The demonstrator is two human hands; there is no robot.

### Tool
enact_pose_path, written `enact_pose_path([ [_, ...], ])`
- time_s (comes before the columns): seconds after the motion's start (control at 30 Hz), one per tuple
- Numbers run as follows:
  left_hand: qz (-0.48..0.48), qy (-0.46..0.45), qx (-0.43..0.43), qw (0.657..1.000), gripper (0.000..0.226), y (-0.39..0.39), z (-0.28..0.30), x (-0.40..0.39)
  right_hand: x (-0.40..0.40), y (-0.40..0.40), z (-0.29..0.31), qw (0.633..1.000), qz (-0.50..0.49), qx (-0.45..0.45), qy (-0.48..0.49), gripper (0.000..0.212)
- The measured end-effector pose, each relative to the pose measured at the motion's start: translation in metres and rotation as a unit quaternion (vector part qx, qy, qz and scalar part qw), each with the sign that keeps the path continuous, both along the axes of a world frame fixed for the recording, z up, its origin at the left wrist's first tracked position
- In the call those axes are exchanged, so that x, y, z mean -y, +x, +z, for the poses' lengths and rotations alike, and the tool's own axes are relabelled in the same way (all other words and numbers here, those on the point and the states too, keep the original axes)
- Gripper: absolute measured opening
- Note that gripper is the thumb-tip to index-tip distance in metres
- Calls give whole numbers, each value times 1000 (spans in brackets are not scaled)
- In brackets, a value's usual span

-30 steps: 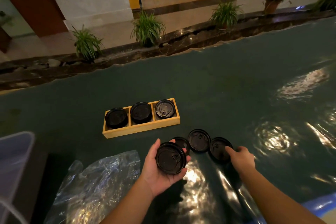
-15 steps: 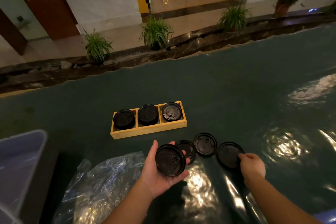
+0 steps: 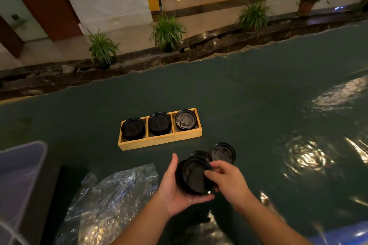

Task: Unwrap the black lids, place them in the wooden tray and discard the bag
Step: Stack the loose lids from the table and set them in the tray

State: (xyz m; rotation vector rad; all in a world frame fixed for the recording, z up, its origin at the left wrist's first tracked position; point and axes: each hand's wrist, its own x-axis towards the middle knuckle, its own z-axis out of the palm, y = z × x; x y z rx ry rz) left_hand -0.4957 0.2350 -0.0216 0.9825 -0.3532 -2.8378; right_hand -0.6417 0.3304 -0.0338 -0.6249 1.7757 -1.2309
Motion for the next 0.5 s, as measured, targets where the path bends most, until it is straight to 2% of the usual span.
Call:
enact_pose_path([
  [0.17,4,-6,9,1000,63,0,3,-1,4,12,11,981,48,-186,18,8],
  [0.3,18,-10,13,1000,59,2,3,-3,5,15,11,961,75,-265,17,16],
  [0.33,24,-9,8,1000,57,3,3,-4,5,15,10,966,72,-249,6,15],
  [0.4,35,-2,-5,999,51,4,3,-5,6,9,7,986,44,-158,-30,12],
  [0.5,42,15,-40,998,48,5,8,-3,9,-10,-4,996,-41,-66,-40,10],
])
